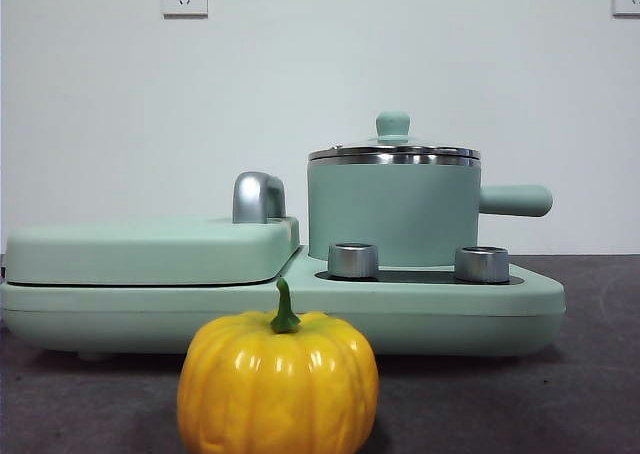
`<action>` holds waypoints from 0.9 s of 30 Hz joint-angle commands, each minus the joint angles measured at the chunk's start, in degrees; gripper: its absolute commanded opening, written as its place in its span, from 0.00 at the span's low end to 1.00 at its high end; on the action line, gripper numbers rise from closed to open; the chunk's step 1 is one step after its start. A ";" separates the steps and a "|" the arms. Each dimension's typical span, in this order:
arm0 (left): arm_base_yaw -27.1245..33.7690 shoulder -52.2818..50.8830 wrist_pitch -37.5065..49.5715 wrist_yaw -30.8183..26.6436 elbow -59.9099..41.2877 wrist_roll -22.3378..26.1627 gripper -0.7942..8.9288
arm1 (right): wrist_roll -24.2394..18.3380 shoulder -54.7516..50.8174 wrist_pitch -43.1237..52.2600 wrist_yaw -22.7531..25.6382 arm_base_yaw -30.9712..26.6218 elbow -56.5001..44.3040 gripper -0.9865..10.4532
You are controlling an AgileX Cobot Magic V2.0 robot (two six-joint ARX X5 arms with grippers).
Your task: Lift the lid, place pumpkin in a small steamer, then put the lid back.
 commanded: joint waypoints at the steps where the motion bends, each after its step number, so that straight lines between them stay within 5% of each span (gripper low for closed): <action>1: 0.00 4.00 -2.08 1.97 3.67 5.31 0.09 | -6.25 3.04 -0.85 -0.63 0.22 2.75 0.10; 12: -0.20 23.76 -3.54 10.69 13.27 15.65 0.09 | -18.64 13.86 -6.16 -2.01 0.46 9.70 0.10; 27: -6.01 42.66 -3.54 10.88 22.40 36.24 0.09 | -29.88 21.94 -8.31 -1.46 7.37 10.14 0.10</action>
